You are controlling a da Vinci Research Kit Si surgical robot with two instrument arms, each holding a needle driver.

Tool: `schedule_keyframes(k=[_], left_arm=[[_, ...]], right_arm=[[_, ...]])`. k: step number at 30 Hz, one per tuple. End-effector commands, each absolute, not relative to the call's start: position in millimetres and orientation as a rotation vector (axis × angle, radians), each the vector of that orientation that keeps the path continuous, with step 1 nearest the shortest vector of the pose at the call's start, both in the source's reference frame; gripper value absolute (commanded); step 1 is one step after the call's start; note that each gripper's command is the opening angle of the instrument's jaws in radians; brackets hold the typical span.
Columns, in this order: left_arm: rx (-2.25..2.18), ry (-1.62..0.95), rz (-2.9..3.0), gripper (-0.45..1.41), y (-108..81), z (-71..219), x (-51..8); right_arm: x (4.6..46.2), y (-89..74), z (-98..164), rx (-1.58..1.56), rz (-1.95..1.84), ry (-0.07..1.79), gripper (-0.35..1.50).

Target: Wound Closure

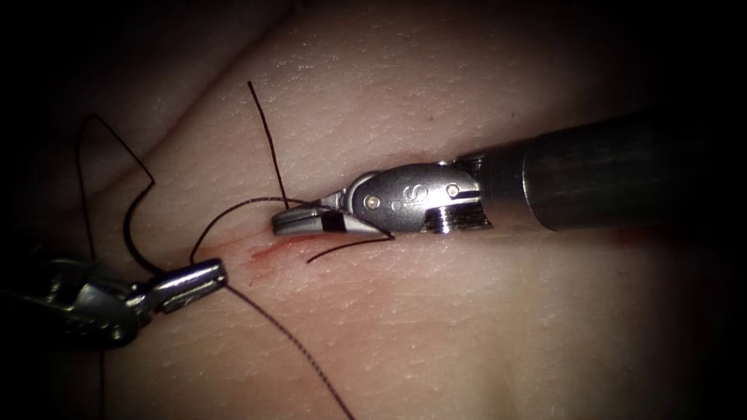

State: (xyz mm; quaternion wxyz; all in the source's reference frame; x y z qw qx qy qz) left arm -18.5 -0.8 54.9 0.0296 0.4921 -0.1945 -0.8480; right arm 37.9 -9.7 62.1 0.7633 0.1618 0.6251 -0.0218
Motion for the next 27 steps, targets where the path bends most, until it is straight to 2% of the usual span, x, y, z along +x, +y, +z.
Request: schedule_keyframes(k=[1, 16, 25, 27], left_arm=[[1.515, -0.596, -2.613, -0.45, -1.3, 56.0, -19.1], [1.459, -0.538, -2.599, -0.45, -1.2, 61.5, -19.8], [1.469, -0.525, -2.592, -0.45, -1.3, 61.9, -20.5], [1.468, -0.525, -2.592, -0.45, -1.2, 62.0, -20.6]], right_arm=[[38.6, -10.1, 62.4, 0.352, -0.048, 1.365, -0.35], [38.7, -9.7, 60.9, 0.365, 0.023, 1.455, -0.35], [39.2, -9.3, 60.9, 0.44, 0.215, 1.57, -0.35], [39.4, -9.2, 61.0, 0.441, 0.25, 1.573, -0.11]])
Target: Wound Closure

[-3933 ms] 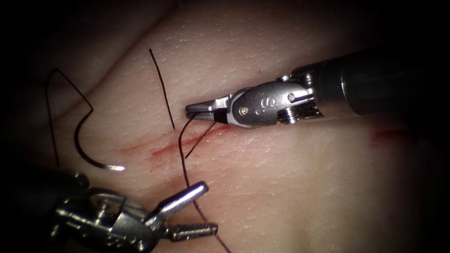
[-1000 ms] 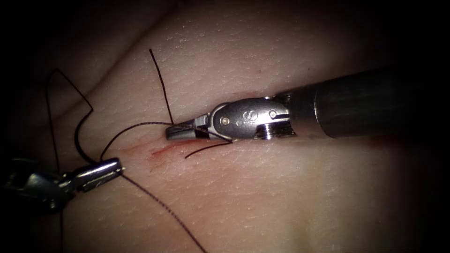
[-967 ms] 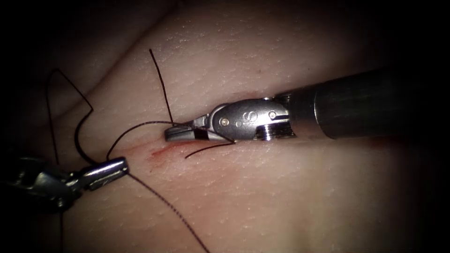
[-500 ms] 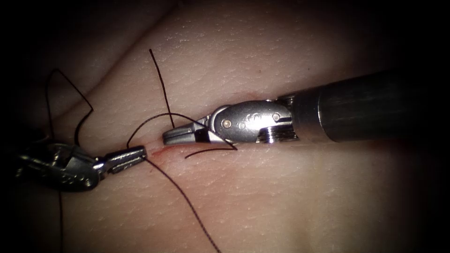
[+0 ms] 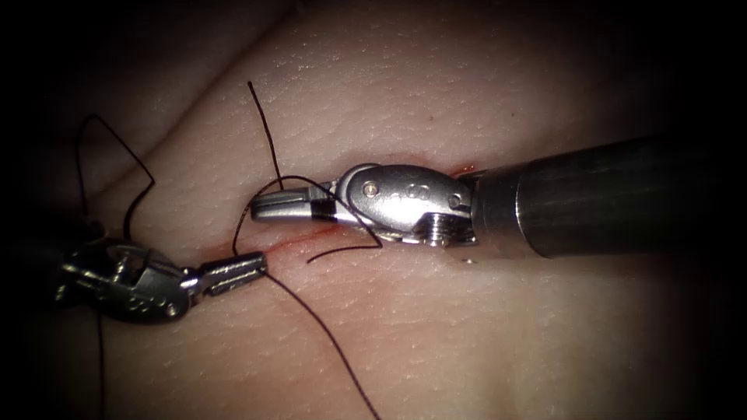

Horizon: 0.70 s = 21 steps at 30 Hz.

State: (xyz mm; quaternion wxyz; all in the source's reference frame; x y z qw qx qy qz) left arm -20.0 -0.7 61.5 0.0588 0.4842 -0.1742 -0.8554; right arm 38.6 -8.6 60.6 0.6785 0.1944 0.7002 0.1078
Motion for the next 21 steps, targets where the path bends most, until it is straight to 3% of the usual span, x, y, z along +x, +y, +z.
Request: schedule_keyframes(k=[1, 3, 4, 5, 6, 7, 14, 21], left_arm=[[1.468, -0.525, -2.592, -0.45, -1.2, 62.0, -20.6], [1.476, -0.523, -2.587, -0.45, -1.2, 62.0, -20.9], [1.481, -0.523, -2.585, -0.45, -1.2, 62.0, -21.3], [1.481, -0.523, -2.585, -0.45, -1.2, 62.0, -21.3], [1.485, -0.518, -2.58, -0.45, -1.2, 61.9, -21.6], [1.487, -0.513, -2.578, -0.45, -1.4, 61.8, -21.9], [1.468, -0.483, -2.57, -0.45, -2.9, 59.5, -22.9], [1.54, -0.426, -2.477, -0.45, -1.9, 56.9, -23.9]], right_arm=[[39.4, -9.2, 61.0, 0.441, 0.25, 1.573, -0.11], [39.7, -9.2, 61.2, 0.444, 0.273, 1.577, 0.14], [40.0, -9.3, 61.3, 0.448, 0.294, 1.585, 0.41], [40.0, -9.3, 61.3, 0.448, 0.294, 1.585, 0.41], [40.3, -9.3, 61.3, 0.437, 0.312, 1.574, 0.66], [40.4, -9.2, 61.4, 0.434, 0.316, 1.572, 0.78], [40.5, -9.1, 61.4, 0.409, 0.34, 1.556, 0.88], [40.9, -9.5, 61.7, 0.403, 0.333, 1.503, 0.78]])
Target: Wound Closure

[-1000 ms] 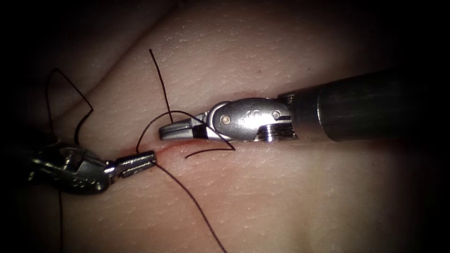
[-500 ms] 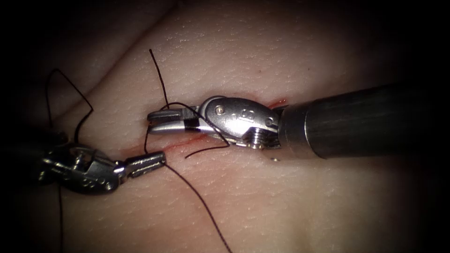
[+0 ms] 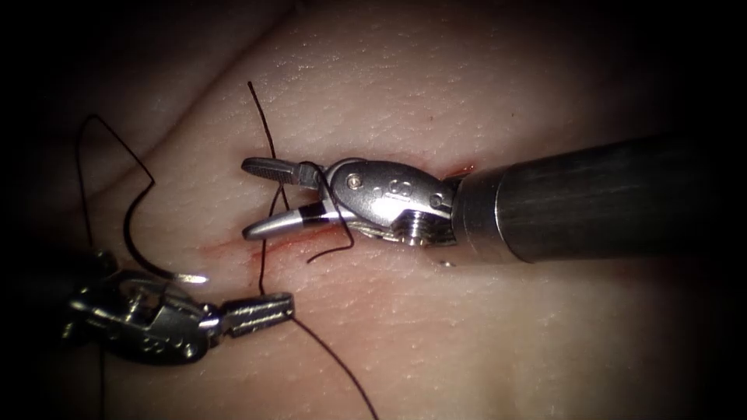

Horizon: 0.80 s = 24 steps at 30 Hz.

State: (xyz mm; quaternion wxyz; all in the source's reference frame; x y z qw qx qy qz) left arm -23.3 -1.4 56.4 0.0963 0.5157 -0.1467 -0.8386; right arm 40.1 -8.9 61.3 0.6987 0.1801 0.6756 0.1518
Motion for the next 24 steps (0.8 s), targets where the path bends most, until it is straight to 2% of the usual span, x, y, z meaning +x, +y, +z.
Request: schedule_keyframes(k=[1, 12, 17, 20, 24], left_arm=[[1.563, -0.416, -2.458, -0.45, -1.6, 56.7, -23.9], [1.743, -0.275, -2.222, -0.45, 1.5, 56.5, -23.4], [1.766, -0.217, -2.171, -0.45, 2.2, 56.2, -22.9], [1.708, -0.179, -2.193, -0.45, 2.5, 56.0, -22.7], [1.643, -0.185, -2.279, -0.45, 3.7, 55.7, -22.3]], right_arm=[[40.9, -9.7, 61.8, 0.407, 0.326, 1.493, 0.76], [41.2, -11.0, 62.2, 0.424, 0.294, 1.442, 0.73], [41.3, -11.6, 62.4, 0.434, 0.272, 1.418, 0.81], [41.4, -11.9, 62.5, 0.432, 0.269, 1.418, 0.94], [41.6, -12.8, 62.8, 0.46, 0.232, 1.417, 0.94]])
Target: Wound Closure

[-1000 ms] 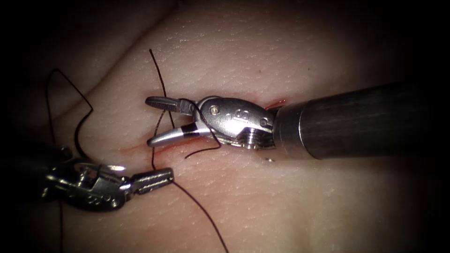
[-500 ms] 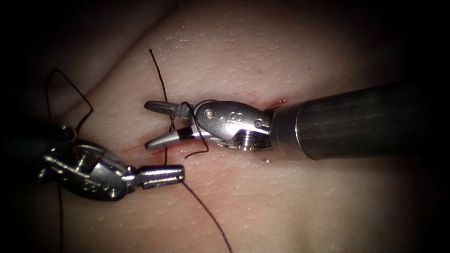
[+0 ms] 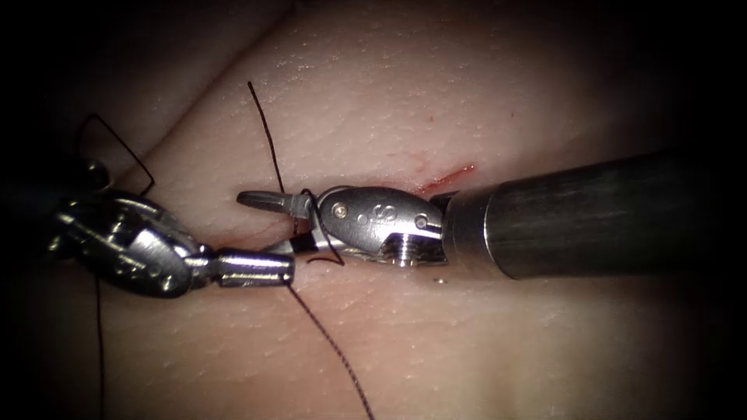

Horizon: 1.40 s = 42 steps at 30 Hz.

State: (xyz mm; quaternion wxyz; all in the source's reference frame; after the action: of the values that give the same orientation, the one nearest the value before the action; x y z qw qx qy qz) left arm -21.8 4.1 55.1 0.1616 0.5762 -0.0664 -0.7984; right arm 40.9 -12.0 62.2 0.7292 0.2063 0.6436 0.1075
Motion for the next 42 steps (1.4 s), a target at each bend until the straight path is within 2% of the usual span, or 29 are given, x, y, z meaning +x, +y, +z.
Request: schedule_keyframes(k=[1, 7, 15, 22, 30, 36, 37, 38, 39, 42], left_arm=[[1.639, -0.181, -2.283, -0.45, 4.0, 56, -22.2], [1.605, -0.13, -2.462, -0.45, 7.1, 55, -21.2], [1.669, -0.139, -2.393, -0.45, 9.4, 57, -20.3], [1.753, -0.145, -2.269, -0.45, 11.5, 62, -19.4], [1.797, -0.144, -2.19, -0.45, 11.5, 64, -18.6], [1.823, -0.169, -2.157, -0.45, 11.4, 65, -18.3], [1.823, -0.169, -2.157, -0.45, 11.4, 65, -18.3], [1.823, -0.184, -2.147, -0.45, 11.3, 66, -18.2], [1.827, -0.184, -2.148, -0.45, 11.2, 66, -18.2], [1.836, -0.189, -2.142, -0.45, 10.8, 66, -18.0]], right_arm=[[41.6, -13.0, 63, 0.463, 0.227, 1.416, 0.93], [42.0, -14.4, 63, 0.493, 0.178, 1.427, 0.88], [42.1, -14.8, 63, 0.535, 0.128, 1.464, 0.79], [42.2, -14.9, 63, 0.667, 0.08, 1.52, 0.22], [42.0, -14.4, 63, 0.731, 0.091, 1.611, 0.22], [41.9, -14.1, 63, 0.742, 0.118, 1.648, 0.51], [41.9, -14.1, 63, 0.742, 0.118, 1.648, 0.51], [41.8, -14.1, 63, 0.759, 0.131, 1.667, 0.66], [41.8, -14.1, 63, 0.764, 0.136, 1.678, 0.72], [41.4, -13.9, 63, 0.781, 0.161, 1.716, 0.81]])
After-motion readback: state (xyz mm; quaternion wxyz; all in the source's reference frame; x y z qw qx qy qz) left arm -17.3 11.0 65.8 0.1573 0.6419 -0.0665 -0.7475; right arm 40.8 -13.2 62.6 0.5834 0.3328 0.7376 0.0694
